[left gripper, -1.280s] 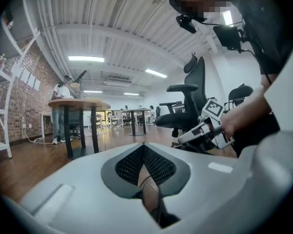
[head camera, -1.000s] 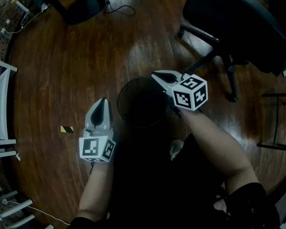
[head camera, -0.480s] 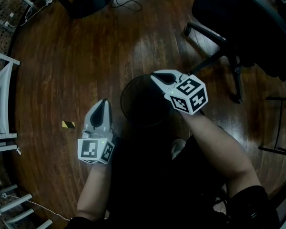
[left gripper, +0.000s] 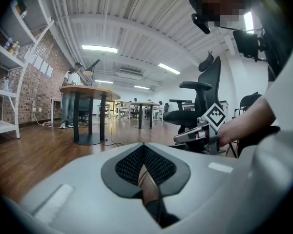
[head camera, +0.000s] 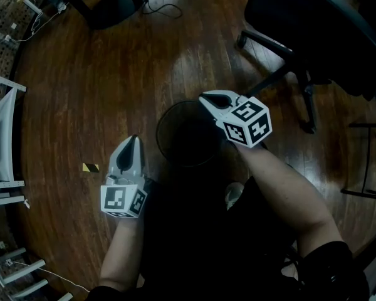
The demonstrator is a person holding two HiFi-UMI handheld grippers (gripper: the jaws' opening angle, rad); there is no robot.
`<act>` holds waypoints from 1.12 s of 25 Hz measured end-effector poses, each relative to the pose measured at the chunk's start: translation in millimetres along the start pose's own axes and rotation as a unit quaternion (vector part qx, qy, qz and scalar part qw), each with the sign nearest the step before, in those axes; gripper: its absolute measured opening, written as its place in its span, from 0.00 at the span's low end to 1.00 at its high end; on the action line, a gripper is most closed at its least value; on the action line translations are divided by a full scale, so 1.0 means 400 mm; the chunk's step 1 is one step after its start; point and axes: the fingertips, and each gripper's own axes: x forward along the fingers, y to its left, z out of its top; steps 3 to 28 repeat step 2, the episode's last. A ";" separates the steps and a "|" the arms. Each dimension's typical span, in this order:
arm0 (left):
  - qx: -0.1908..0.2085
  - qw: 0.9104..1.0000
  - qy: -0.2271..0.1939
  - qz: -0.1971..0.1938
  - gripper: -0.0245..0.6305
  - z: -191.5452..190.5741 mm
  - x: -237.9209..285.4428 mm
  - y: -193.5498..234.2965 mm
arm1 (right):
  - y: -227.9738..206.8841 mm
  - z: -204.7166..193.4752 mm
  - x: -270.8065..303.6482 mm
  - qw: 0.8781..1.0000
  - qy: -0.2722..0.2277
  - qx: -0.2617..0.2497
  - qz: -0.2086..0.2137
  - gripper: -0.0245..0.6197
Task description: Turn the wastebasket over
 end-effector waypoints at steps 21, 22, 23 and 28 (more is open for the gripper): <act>0.001 1.000 0.002 0.002 0.04 0.000 -0.006 0.001 | 0.000 -0.002 0.000 1.000 0.000 -0.002 -0.001 0.04; 0.001 1.000 0.002 0.002 0.04 0.000 -0.006 0.001 | 0.000 -0.002 0.000 1.000 0.000 -0.002 -0.001 0.04; 0.001 1.000 0.002 0.002 0.04 0.000 -0.006 0.001 | 0.000 -0.002 0.000 1.000 0.000 -0.002 -0.001 0.04; 0.001 1.000 0.002 0.002 0.04 0.000 -0.006 0.001 | 0.000 -0.002 0.000 1.000 0.000 -0.002 -0.001 0.04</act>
